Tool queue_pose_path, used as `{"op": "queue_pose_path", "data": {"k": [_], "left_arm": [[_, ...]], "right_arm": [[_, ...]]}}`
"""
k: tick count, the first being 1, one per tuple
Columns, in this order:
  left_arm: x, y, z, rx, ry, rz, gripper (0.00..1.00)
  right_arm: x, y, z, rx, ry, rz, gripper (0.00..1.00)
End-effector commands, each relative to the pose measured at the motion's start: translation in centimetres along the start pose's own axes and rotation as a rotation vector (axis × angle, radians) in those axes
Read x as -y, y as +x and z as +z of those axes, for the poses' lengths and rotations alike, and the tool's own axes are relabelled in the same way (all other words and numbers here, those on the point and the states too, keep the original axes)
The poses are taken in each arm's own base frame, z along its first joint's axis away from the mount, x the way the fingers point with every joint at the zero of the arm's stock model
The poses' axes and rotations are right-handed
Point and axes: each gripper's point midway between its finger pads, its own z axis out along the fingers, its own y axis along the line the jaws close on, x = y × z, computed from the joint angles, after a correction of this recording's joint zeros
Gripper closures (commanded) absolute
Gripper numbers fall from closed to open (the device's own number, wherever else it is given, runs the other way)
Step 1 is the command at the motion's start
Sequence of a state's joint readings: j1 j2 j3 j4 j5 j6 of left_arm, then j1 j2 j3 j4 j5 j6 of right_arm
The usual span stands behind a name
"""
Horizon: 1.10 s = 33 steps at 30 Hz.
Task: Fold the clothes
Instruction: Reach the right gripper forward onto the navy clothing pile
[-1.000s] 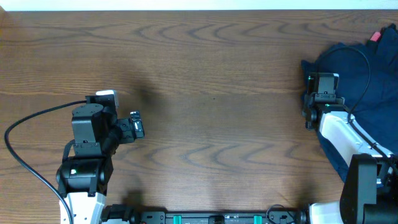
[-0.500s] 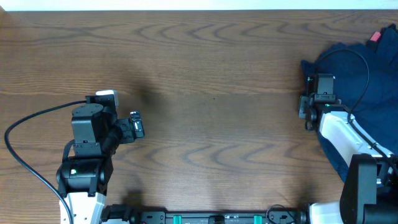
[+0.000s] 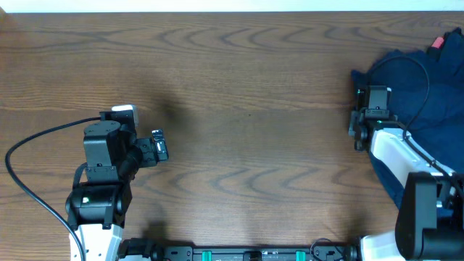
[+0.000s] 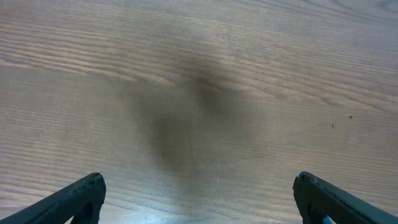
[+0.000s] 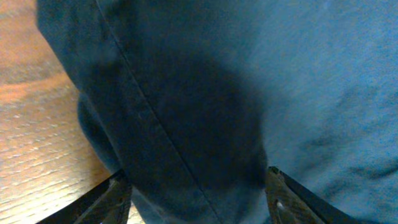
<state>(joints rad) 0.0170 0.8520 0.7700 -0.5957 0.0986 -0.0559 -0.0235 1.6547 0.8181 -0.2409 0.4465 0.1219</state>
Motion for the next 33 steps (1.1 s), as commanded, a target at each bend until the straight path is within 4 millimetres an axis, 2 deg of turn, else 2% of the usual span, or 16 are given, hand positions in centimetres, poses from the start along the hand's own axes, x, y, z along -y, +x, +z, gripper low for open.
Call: {"op": "queue_pose_path", "data": {"k": [1,4,13,17,21,29,32,33], "left_arm": [[0.1,-0.8,-0.4,0.018,0.005,-0.012,0.02],[0.1,-0.8,-0.4,0.018,0.005,-0.012,0.02],[0.1,-0.8,-0.4,0.018,0.005,-0.012,0.02],[0.1,-0.8,-0.4,0.018,0.005,-0.012,0.02],[0.1,-0.8,-0.4,0.018,0.005,-0.012,0.02],[0.1,-0.8,-0.4,0.018,0.005,-0.012,0.02],[0.1,-0.8,-0.4,0.018,0.005,-0.012,0.02],[0.1,-0.8,-0.4,0.018,0.005,-0.012,0.02]], "right_arm": [[0.7,1.2,1.2,-0.041,0.041,0.014,0.38],[0.7,1.2,1.2,-0.039,0.042,0.046,0.51],[1.2,-0.2,0.2,0.013,0.043,0.092,0.55],[1.5,-1.5,-0.8,0.062,0.036,0.116,0.72],[1.7,-2.3,-1.4,0.092,0.031,0.131,0.99],[1.9,-2.4,-2.0,0.090,0.029,0.129,0.99],[1.4,-4.7,-4.0,0.143,-0.044,0.114,0.99],[1.1,-6.1,-5.2,0.180,-0.091,0.105,0.99]]}}
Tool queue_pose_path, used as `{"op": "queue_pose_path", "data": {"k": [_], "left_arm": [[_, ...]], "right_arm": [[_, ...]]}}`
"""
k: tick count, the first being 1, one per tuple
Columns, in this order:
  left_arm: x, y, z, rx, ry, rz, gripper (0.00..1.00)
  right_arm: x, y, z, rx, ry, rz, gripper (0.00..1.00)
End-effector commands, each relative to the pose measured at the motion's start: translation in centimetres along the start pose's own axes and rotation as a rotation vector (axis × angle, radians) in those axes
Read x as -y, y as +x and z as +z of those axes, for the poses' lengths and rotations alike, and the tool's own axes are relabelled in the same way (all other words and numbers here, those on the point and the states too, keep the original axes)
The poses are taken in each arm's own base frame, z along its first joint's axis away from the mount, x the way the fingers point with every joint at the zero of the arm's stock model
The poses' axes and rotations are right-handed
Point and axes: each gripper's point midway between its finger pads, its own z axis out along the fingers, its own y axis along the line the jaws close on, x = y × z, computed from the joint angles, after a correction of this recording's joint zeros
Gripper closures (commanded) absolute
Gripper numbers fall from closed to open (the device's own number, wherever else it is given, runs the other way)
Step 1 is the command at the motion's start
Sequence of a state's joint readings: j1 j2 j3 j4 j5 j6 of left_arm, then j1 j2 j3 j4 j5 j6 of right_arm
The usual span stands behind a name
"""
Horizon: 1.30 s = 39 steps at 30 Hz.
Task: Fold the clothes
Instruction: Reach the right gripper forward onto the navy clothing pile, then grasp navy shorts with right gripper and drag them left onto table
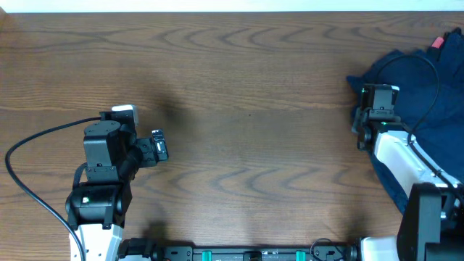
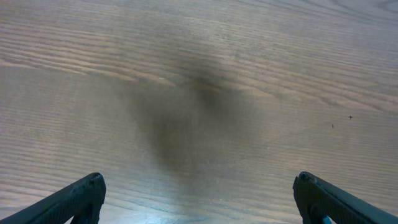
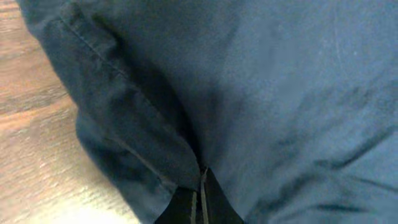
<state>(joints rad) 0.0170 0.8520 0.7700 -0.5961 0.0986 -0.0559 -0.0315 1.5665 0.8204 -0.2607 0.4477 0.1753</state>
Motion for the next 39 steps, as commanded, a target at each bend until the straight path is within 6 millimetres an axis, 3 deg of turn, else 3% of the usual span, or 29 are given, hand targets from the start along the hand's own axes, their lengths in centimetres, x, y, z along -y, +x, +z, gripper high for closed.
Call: {"op": "queue_pose_path", "data": {"k": [1,6,8,10,15,22,25,30,35,36,39], "left_arm": [[0.1,-0.8,-0.4,0.018,0.005,-0.012,0.02],[0.1,-0.8,-0.4,0.018,0.005,-0.012,0.02],[0.1,-0.8,-0.4,0.018,0.005,-0.012,0.02],[0.1,-0.8,-0.4,0.018,0.005,-0.012,0.02],[0.1,-0.8,-0.4,0.018,0.005,-0.012,0.02],[0.1,-0.8,-0.4,0.017,0.005,-0.012,0.02],[0.1,-0.8,-0.4,0.017,0.005,-0.012,0.02],[0.1,-0.9,-0.4,0.021,0.005,-0.011,0.02],[0.2,-1.5,-0.4,0.047,0.009,-0.010,0.02],[0.2,-1.7,-0.4,0.055,0.010,-0.010,0.02],[0.3,-2.5,-0.5,0.085,0.014,-0.009,0.02]], "right_arm": [[-1.1,-6.2,-4.1,0.153,-0.147,0.018,0.99],[-5.9,-13.5,-12.9,0.342,-0.539,0.017,0.99],[-8.7,-14.7,-16.5,0.384,-0.698,-0.027,0.99],[-11.4,-14.2,-18.9,0.385,-0.802,-0.081,0.99],[-18.1,-8.4,-21.2,0.255,-0.924,-0.255,0.99],[-26.1,2.5,-21.3,0.018,-1.004,-0.567,0.99],[-28.5,6.4,-21.2,-0.045,-1.019,-0.680,0.99],[-30.3,10.9,-20.9,-0.122,-1.016,-0.784,0.99],[-30.0,12.7,-20.8,-0.171,-0.990,-0.828,0.99],[-29.8,12.8,-20.6,-0.173,-0.976,-0.830,0.97],[-28.8,12.2,-19.7,-0.178,-0.890,-0.796,0.77]]}}
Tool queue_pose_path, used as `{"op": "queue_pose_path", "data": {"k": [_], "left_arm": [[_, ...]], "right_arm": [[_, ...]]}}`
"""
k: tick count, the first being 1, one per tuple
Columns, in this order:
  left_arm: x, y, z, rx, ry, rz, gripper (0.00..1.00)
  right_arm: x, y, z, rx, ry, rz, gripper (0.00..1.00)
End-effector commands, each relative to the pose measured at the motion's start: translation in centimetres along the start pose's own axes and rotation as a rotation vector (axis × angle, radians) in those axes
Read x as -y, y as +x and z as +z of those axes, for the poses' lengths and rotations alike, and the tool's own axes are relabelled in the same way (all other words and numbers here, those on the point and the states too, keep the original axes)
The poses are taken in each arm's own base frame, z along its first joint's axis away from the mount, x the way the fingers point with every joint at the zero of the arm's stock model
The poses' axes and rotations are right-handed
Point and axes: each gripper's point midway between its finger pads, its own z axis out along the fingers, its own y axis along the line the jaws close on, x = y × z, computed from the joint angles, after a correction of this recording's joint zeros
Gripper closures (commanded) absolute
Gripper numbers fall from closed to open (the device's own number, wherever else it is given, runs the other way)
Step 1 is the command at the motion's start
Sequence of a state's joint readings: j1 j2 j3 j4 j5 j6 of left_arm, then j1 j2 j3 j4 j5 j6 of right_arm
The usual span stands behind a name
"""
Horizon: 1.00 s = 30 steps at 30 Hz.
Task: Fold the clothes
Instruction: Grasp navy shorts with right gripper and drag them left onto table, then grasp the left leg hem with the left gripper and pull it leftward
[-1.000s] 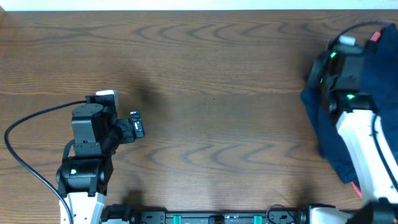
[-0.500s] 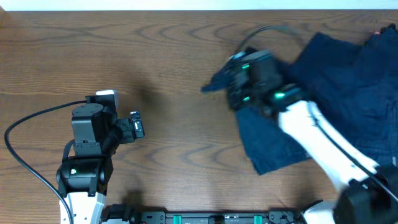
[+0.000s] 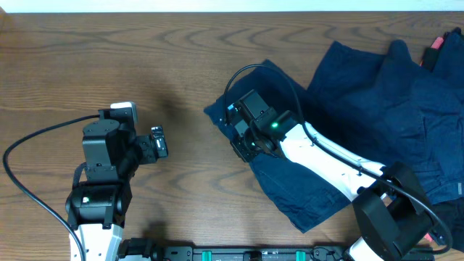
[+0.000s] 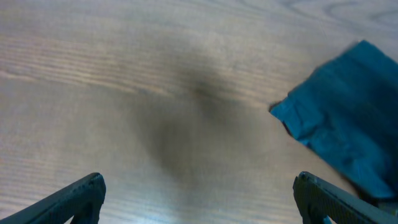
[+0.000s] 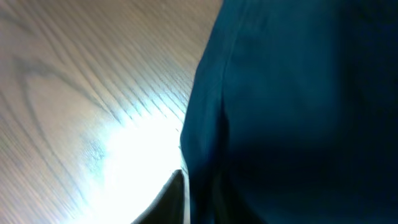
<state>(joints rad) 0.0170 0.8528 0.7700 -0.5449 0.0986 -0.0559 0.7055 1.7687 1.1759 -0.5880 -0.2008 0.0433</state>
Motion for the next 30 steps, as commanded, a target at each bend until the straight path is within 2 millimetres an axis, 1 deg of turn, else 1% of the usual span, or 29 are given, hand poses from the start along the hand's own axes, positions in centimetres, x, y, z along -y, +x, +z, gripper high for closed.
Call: {"op": "queue_pose_path", "data": {"k": [1,4,5,6,7,8,9,11,13,15,18,21,25,27,30], "left_arm": [[0.2,-1.5,-0.4,0.045,0.009,-0.011,0.02],[0.3,-2.3,-0.4,0.077,0.015,-0.054,0.02],[0.3,-2.6,-0.3,0.087,0.017,-0.066,0.02],[0.5,-2.9,-0.1,0.095,0.025,-0.074,0.02],[0.8,-3.1,0.2,0.097,0.047,-0.073,0.02],[1.2,-3.2,0.5,0.094,0.066,-0.072,0.02],[1.7,-3.2,1.0,0.083,0.097,-0.071,0.02],[2.5,-2.9,2.0,0.053,0.143,-0.073,0.02],[2.9,-2.4,3.3,0.010,0.170,-0.101,0.02],[3.3,-1.5,4.8,-0.046,0.192,-0.139,0.02],[4.2,-0.3,7.0,-0.130,0.247,-0.174,0.02],[5.0,0.7,9.2,-0.193,0.293,-0.241,0.02],[6.4,1.3,11.8,-0.237,0.380,-0.310,0.02],[6.6,1.5,13.2,-0.243,0.396,-0.346,0.02],[6.4,1.6,15.2,-0.244,0.393,-0.407,0.02]], "right_arm": [[1.5,0.2,-0.7,0.000,0.100,0.062,0.74],[3.6,0.0,-2.5,0.039,0.225,0.176,0.61],[4.0,-0.3,-3.2,0.064,0.250,0.194,0.51],[4.3,-0.8,-4.3,0.097,0.269,0.200,0.25],[4.6,-1.3,-5.5,0.133,0.288,0.203,0.04],[4.9,-1.7,-6.4,0.158,0.305,0.207,0.01],[5.5,-2.2,-7.9,0.200,0.336,0.215,0.01],[6.5,-2.6,-10.1,0.256,0.380,0.236,0.01],[7.8,-2.7,-12.5,0.313,0.425,0.308,0.01],[9.1,-2.3,-14.4,0.352,0.456,0.386,0.01],[11.1,-1.2,-16.4,0.377,0.482,0.495,0.01],[13.2,0.4,-18.0,0.372,0.516,0.568,0.01],[14.7,2.0,-18.7,0.341,0.548,0.620,0.01],[15.3,2.7,-18.8,0.324,0.558,0.639,0.01],[15.5,3.5,-18.8,0.298,0.567,0.652,0.01]]}}
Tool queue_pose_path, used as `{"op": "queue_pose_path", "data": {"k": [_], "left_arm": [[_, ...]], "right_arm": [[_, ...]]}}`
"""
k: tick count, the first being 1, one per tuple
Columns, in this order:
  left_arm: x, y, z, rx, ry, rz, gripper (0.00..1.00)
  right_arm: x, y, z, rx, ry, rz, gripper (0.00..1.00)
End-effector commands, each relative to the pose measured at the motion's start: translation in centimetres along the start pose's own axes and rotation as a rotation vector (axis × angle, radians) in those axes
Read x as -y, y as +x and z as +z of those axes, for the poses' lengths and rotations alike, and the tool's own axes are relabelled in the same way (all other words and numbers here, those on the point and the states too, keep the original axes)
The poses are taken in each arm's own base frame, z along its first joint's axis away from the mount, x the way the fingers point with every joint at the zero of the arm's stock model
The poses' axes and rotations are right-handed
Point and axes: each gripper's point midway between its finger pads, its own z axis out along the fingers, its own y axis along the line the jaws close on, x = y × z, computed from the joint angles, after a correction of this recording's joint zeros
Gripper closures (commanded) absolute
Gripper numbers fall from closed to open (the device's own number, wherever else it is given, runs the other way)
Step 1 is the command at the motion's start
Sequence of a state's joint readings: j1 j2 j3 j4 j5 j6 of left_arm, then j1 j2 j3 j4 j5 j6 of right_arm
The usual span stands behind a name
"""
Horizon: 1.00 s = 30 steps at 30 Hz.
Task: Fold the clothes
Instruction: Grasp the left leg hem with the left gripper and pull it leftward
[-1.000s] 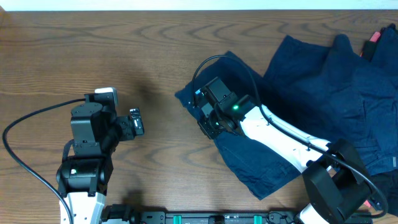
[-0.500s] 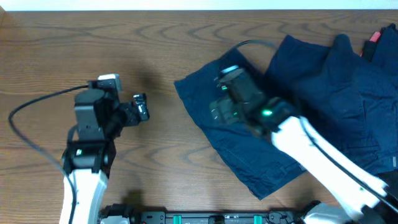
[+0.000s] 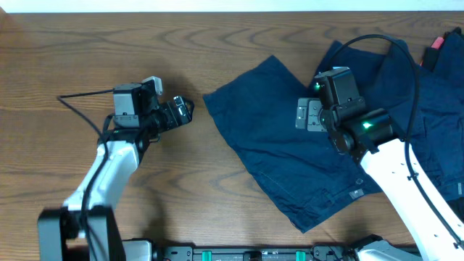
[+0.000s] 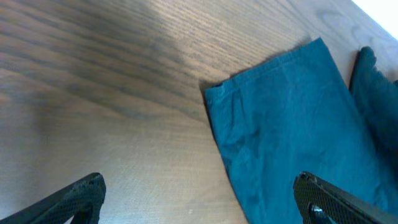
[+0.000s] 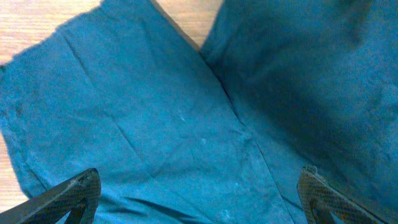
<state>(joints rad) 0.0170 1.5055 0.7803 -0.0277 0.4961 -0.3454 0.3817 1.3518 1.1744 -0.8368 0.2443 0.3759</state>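
A navy blue garment lies spread out from the table's middle toward the right, one corner pointing left. My left gripper is open just left of that corner, over bare wood; in the left wrist view the gripper has its right fingertip over the cloth's edge. My right gripper is open above the garment's upper part. Cloth fills nearly all of the right wrist view, and nothing is held between that gripper's jaws.
More dark blue clothes are heaped at the right edge, partly overlapping the spread garment. A small red object sits at the far right corner. Bare wooden table stretches to the left and back.
My right gripper was shut on the garment's edge near the table's middle; now it is open and stands further right, over the cloth. My left gripper has moved up and right toward the garment's corner.
At first my right gripper was open at the edge of the clothes heap on the far right, then it was shut on the fabric. Later the garment was drawn out to the table's middle. Now it lies spread and released, with both grippers open.
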Motion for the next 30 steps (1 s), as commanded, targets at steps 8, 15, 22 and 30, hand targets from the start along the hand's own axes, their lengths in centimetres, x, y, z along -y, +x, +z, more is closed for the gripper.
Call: {"op": "queue_pose_path", "data": {"k": [8,15,22,30], "left_arm": [[1.0,-0.4,5.2,0.012,0.082,-0.052,0.02],[1.1,1.3,8.4,-0.003,0.079,-0.013,0.02],[0.8,2.5,10.5,0.011,0.020,0.024,0.02],[2.6,3.5,12.2,0.022,0.064,0.077,0.23]], "right_arm": [[1.1,0.5,-0.4,-0.018,0.031,0.028,0.01],[1.3,1.1,-0.5,-0.043,0.037,0.021,0.01],[1.4,1.3,-0.5,-0.049,0.039,0.020,0.01],[1.4,1.3,-0.5,-0.052,0.041,0.019,0.01]]}}
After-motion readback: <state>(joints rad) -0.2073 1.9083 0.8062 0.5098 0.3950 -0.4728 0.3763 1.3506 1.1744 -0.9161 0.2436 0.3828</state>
